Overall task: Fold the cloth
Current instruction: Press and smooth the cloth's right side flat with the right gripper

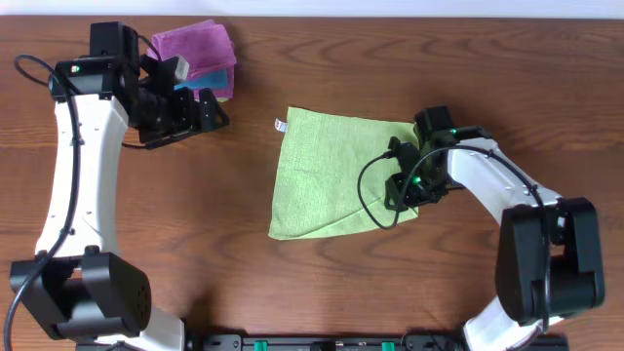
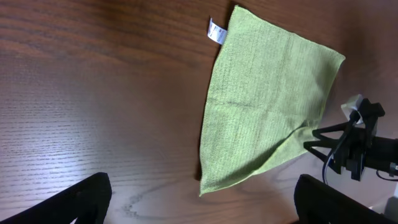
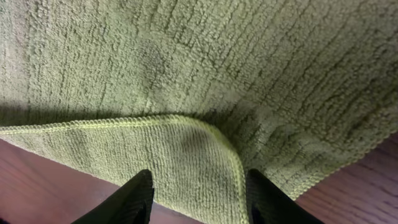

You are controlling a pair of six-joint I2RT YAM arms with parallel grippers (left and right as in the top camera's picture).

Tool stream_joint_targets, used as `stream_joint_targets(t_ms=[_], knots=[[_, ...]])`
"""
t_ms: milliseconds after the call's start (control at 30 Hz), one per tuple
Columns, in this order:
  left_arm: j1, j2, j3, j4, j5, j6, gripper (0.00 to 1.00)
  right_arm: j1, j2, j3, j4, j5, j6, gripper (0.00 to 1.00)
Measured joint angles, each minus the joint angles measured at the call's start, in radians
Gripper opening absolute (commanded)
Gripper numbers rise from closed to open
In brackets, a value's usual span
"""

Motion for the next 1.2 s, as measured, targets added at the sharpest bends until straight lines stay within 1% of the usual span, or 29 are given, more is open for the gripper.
stream_joint_targets(t_ms=[67, 167, 267, 300, 333, 367, 533, 767, 867, 967, 1200], knots=[[0.000, 0.000, 0.000, 0.000, 0.000, 0.000, 0.96, 0.000, 0.002, 0.000, 0.002, 0.000, 0.000, 0.45], [0.000, 0.000, 0.000, 0.000, 0.000, 0.000, 0.95, 0.000, 0.024, 0.000, 0.003, -0.001, -0.005, 0.34], [0.000, 0.000, 0.000, 0.000, 0.000, 0.000, 0.95, 0.000, 0.036, 0.000, 0.002, 0.000, -0.005, 0.20], [0.000, 0.000, 0.000, 0.000, 0.000, 0.000, 0.95, 0.000, 0.036, -0.001, 0.002, -0.001, -0.005, 0.11], [0.000, 0.000, 0.000, 0.000, 0.000, 0.000, 0.95, 0.000, 0.036, -0.001, 0.003, -0.002, -0.008, 0.04], [0.000, 0.000, 0.000, 0.000, 0.000, 0.000, 0.95, 0.000, 0.036, -0.001, 0.001, -0.002, -0.001, 0.02], [0.000, 0.000, 0.000, 0.000, 0.000, 0.000, 0.95, 0.000, 0.036, -0.001, -0.032, -0.005, 0.002, 0.01], [0.000, 0.000, 0.000, 0.000, 0.000, 0.000, 0.95, 0.000, 0.014, -0.001, -0.181, -0.019, 0.013, 0.02], [0.000, 0.000, 0.000, 0.002, 0.000, 0.000, 0.95, 0.000, -0.010, -0.001, -0.210, -0.019, 0.024, 0.02], [0.000, 0.000, 0.000, 0.003, 0.000, 0.000, 0.95, 0.000, -0.018, -0.001, -0.253, -0.011, 0.052, 0.07], [0.000, 0.000, 0.000, 0.007, 0.000, 0.000, 0.95, 0.000, -0.018, -0.003, -0.370, 0.073, 0.185, 0.06]])
